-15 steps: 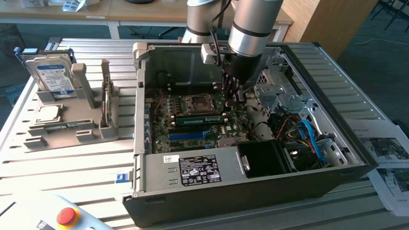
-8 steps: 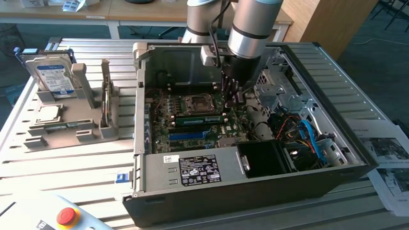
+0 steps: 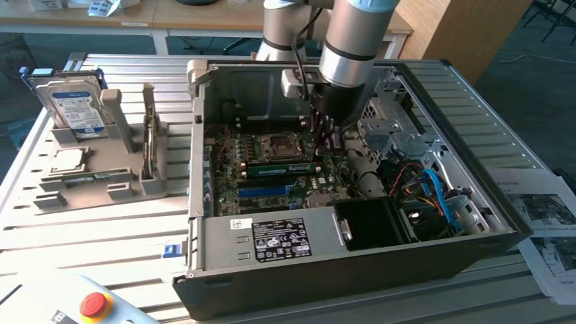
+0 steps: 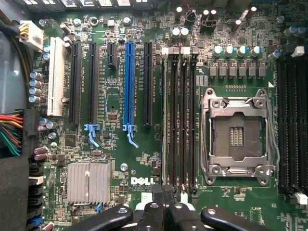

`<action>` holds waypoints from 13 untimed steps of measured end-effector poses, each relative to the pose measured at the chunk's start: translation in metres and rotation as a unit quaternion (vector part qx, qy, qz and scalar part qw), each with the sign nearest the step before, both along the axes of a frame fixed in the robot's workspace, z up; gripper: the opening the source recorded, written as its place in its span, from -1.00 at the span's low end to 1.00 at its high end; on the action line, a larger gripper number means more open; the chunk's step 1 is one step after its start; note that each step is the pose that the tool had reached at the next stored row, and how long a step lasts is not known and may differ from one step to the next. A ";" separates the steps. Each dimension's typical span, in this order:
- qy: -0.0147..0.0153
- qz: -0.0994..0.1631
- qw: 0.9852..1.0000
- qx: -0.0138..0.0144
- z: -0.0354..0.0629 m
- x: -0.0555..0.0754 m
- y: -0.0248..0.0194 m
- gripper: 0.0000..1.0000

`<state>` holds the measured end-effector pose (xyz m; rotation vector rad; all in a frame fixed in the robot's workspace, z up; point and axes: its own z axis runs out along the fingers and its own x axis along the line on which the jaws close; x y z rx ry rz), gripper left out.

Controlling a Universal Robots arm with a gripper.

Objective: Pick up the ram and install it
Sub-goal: 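Press down the ram until it locks into place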

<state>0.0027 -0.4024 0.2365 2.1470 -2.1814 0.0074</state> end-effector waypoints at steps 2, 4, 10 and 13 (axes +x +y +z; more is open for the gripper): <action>0.000 0.000 1.000 0.000 -0.0002 0.000 0.0000 -0.80; 0.000 0.000 1.000 -0.001 -0.0003 0.000 0.0001 -0.80; 0.000 0.000 1.000 0.000 -0.0010 0.000 0.0025 -0.80; 0.000 0.000 1.000 0.000 -0.0018 0.000 0.0025 -0.80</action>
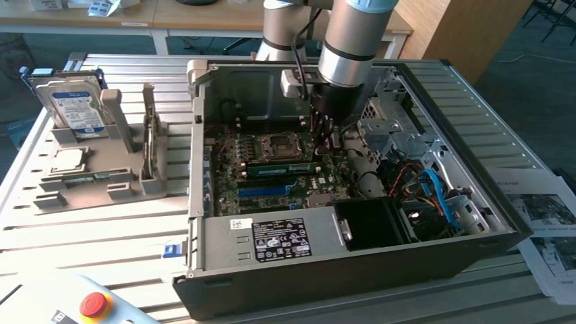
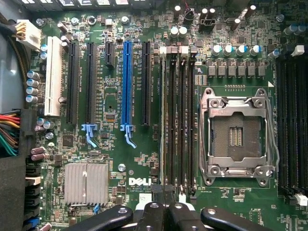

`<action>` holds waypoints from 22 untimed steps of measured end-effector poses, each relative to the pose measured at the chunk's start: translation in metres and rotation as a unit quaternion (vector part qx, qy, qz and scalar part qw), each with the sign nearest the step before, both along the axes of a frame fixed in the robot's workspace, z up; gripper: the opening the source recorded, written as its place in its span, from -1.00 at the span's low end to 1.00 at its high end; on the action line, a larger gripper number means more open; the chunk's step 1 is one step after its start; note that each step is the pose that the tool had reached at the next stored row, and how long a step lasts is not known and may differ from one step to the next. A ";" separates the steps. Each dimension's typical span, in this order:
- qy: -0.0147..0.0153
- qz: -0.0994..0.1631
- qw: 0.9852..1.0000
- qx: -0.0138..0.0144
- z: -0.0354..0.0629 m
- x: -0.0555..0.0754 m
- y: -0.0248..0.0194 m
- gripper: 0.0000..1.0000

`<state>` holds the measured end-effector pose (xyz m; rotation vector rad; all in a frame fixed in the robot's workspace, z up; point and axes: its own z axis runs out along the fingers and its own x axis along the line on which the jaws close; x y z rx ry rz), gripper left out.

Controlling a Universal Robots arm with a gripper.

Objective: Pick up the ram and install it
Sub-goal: 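Press down the ram until it locks into place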

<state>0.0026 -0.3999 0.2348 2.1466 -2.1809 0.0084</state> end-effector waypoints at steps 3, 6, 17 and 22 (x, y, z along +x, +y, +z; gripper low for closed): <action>0.000 0.000 1.000 0.000 -0.0046 0.000 0.0000 -0.80; 0.000 0.000 1.000 0.000 -0.0056 0.000 0.0000 -0.80; 0.000 0.000 1.000 0.000 -0.0074 0.000 0.0024 -0.80; 0.000 0.000 1.000 0.000 -0.0075 0.000 0.0024 -0.80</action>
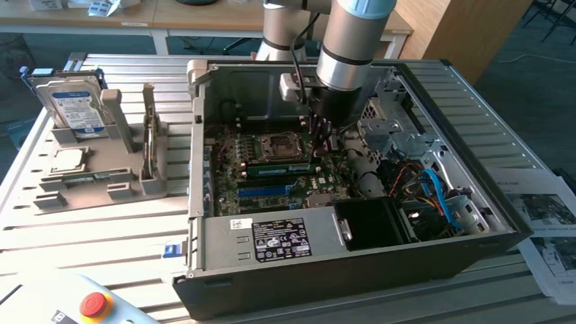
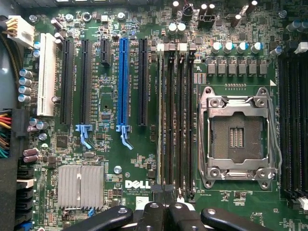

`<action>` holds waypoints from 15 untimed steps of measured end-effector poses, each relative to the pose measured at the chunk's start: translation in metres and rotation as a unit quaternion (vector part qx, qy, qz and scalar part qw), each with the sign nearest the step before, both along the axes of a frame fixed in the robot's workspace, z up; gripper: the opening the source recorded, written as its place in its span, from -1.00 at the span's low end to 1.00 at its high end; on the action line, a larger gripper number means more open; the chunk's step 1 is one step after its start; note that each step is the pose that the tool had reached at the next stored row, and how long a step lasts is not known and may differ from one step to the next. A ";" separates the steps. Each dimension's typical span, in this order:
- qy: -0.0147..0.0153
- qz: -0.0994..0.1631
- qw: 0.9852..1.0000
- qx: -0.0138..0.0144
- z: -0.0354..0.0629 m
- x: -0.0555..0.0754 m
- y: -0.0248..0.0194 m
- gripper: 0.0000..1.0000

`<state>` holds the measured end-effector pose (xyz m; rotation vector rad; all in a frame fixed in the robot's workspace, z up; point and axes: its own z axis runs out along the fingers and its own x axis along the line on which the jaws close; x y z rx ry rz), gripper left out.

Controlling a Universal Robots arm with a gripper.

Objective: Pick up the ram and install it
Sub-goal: 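Press down the ram until it locks into place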

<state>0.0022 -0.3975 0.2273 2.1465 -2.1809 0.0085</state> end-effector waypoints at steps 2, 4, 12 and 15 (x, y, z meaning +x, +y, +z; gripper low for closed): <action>0.000 0.000 1.000 0.000 -0.0009 0.000 0.0001 -0.80; 0.000 0.000 1.000 0.000 -0.0012 0.000 0.0000 -0.80; 0.000 0.000 1.000 0.000 -0.0023 0.000 0.0000 -0.80; 0.000 0.000 1.000 0.000 -0.0023 0.000 0.0000 -0.80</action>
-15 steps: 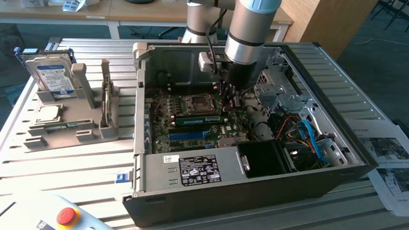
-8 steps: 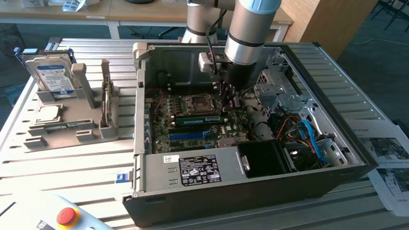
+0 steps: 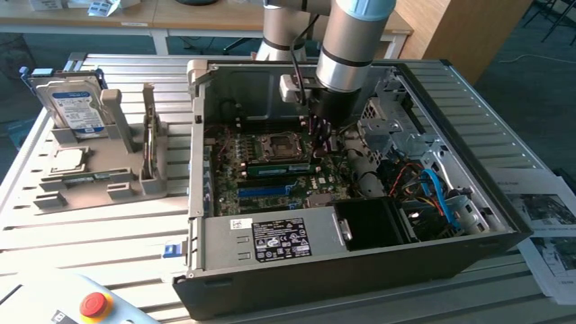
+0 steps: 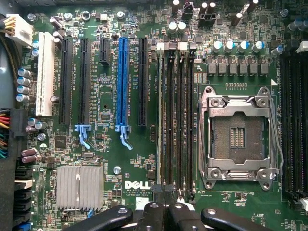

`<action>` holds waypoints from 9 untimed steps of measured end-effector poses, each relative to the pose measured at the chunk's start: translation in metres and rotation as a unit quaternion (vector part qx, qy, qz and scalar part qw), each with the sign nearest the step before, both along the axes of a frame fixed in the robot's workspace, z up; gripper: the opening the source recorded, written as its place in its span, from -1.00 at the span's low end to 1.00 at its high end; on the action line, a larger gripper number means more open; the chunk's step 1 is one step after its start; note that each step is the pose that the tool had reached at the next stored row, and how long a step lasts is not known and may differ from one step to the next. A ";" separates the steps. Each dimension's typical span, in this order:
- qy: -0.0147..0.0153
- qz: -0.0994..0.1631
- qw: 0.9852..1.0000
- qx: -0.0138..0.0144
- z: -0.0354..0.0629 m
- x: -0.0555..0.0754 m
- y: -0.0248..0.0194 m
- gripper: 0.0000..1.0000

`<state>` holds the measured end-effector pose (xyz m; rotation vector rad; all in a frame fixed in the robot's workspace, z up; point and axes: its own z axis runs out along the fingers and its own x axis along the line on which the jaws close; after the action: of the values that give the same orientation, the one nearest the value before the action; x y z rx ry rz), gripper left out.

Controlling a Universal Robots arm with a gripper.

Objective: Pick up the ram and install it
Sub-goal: 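Press down the ram until it locks into place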

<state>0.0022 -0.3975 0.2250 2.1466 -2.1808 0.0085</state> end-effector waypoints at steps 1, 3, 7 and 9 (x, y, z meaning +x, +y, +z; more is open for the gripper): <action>0.000 0.000 1.000 0.000 -0.0001 0.000 0.0000 -0.80; 0.000 0.000 1.000 0.000 -0.0007 0.000 0.0000 -0.80; 0.000 0.000 1.000 0.000 -0.0008 0.000 0.0000 -0.80; 0.000 0.000 1.000 0.000 -0.0009 0.000 0.0000 -0.80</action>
<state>0.0022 -0.3975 0.2241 2.1466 -2.1809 0.0085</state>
